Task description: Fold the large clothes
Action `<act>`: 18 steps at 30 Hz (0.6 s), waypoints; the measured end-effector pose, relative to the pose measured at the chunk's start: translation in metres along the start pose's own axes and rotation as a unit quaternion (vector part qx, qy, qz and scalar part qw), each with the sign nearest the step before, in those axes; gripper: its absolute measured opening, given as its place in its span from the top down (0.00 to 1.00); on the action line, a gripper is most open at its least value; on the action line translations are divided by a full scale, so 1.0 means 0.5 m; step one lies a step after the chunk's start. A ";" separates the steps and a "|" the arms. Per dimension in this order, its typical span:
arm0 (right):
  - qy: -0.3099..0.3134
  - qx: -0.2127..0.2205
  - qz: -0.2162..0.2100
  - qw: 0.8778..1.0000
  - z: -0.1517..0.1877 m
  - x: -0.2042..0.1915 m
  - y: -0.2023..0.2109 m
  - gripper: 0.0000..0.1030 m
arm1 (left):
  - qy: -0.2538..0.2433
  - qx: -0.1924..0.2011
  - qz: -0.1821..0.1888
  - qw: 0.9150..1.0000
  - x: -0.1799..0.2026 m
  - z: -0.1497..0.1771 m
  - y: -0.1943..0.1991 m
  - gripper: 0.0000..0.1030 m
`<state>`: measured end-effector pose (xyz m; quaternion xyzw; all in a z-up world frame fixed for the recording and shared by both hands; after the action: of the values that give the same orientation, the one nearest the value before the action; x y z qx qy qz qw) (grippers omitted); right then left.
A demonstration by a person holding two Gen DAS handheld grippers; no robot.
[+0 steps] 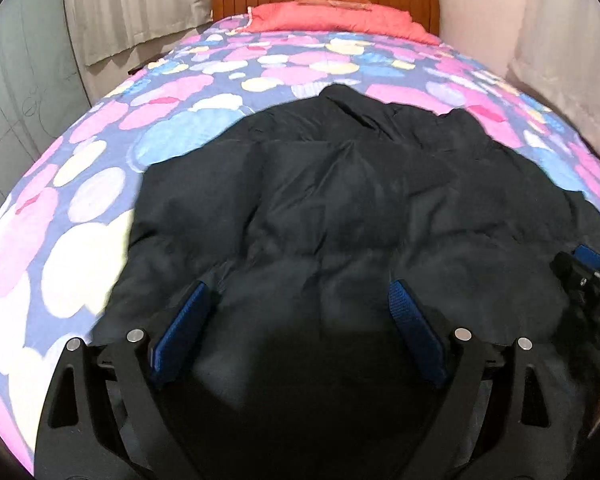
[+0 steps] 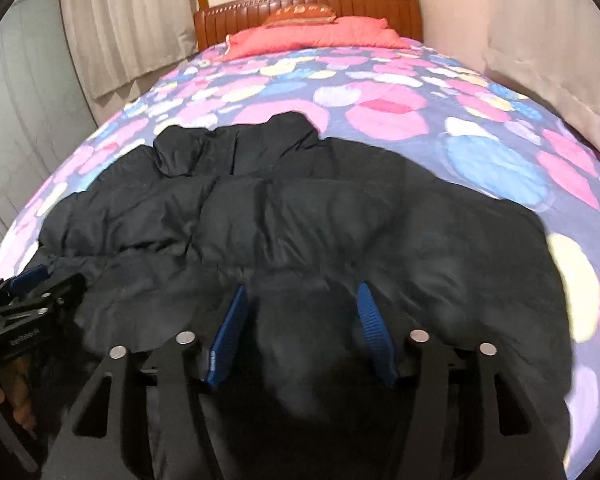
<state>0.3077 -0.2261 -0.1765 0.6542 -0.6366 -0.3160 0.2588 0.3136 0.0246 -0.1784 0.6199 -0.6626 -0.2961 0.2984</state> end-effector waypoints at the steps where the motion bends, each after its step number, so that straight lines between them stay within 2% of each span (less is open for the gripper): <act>1: -0.004 0.000 0.000 1.000 0.005 0.012 0.013 0.36 | -0.001 0.004 0.001 1.000 -0.004 0.009 0.019 0.12; 7: -0.035 -0.018 0.018 0.999 0.117 0.111 0.127 0.35 | 0.006 0.017 0.001 1.000 -0.066 0.109 0.149 0.12; 14: -0.081 -0.030 0.056 0.995 0.271 0.237 0.260 0.34 | 0.074 0.005 -0.008 0.997 -0.171 0.253 0.261 0.12; 18: -0.105 -0.045 0.070 0.991 0.348 0.288 0.296 0.32 | 0.094 -0.001 -0.022 0.995 -0.210 0.314 0.298 0.12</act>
<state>0.0780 -0.3667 -0.1950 0.5587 -0.6900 -0.3923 0.2407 0.1032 0.1415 -0.1692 0.6592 -0.6174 -0.2438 0.3534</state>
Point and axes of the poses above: each gripper's, at about its wrist camera, not at the fingertips, and y roughly against the way its jaws point, x to its right, z to its underside, the point moved 8 cm from there along -y, roughly the way its jaws point, and after that the axes turned 2 degrees about z, right-handed, at the moved point
